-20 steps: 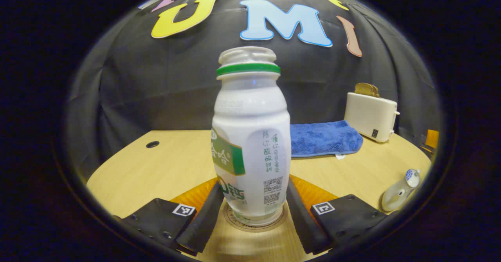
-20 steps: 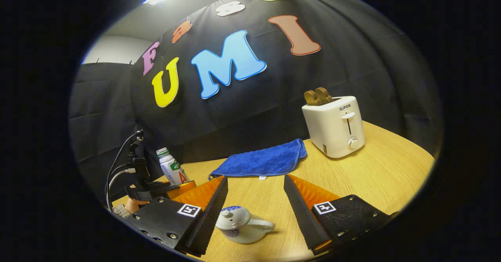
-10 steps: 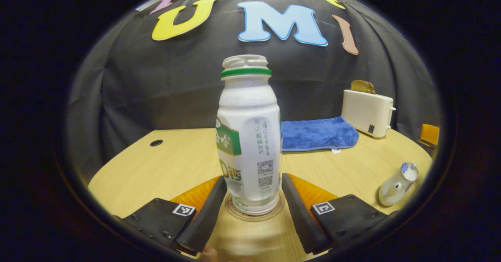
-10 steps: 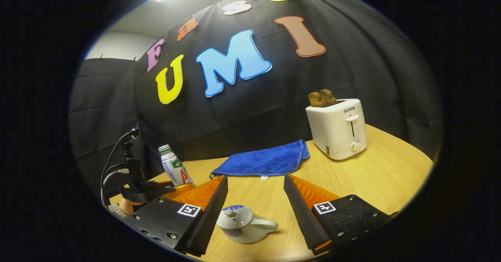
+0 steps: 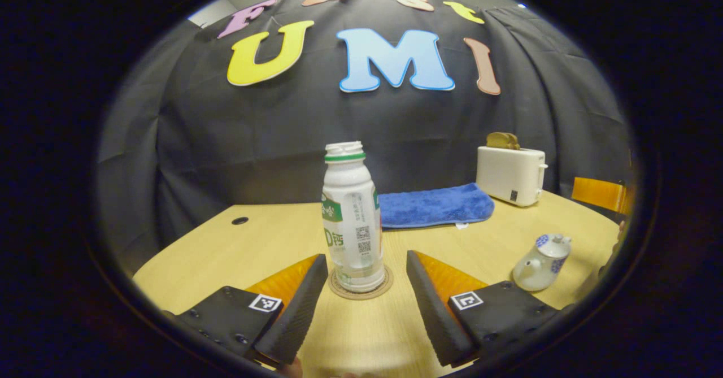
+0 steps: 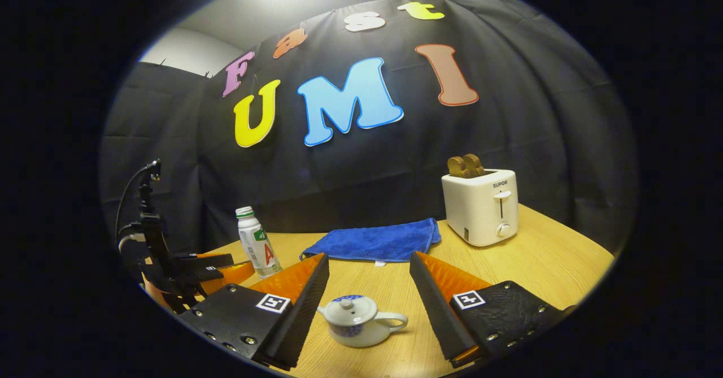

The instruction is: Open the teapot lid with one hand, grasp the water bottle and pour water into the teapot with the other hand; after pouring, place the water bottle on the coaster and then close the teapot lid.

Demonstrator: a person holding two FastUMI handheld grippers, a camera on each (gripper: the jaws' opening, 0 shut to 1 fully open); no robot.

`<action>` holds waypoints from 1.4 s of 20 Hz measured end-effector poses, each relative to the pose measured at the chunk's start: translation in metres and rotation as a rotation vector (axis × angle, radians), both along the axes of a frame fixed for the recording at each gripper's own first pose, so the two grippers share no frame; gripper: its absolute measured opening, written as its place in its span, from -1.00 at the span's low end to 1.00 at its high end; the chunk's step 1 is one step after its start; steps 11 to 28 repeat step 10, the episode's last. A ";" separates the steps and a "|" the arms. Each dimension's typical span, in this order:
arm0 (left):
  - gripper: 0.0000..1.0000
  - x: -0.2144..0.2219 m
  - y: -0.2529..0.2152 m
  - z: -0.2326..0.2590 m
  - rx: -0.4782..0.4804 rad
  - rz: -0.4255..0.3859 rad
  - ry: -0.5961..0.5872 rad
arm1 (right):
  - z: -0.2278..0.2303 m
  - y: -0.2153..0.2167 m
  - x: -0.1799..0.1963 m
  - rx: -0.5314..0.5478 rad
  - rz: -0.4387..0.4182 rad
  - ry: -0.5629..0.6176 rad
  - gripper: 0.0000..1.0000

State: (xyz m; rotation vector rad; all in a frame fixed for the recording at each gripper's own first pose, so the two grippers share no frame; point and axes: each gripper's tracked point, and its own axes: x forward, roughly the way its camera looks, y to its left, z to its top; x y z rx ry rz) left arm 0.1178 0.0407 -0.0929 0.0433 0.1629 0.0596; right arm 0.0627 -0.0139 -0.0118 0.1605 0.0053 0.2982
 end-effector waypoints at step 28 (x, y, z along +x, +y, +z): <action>0.75 -0.092 -0.049 0.016 0.021 0.029 -0.153 | -0.025 0.026 -0.068 -0.097 -0.126 -0.011 0.78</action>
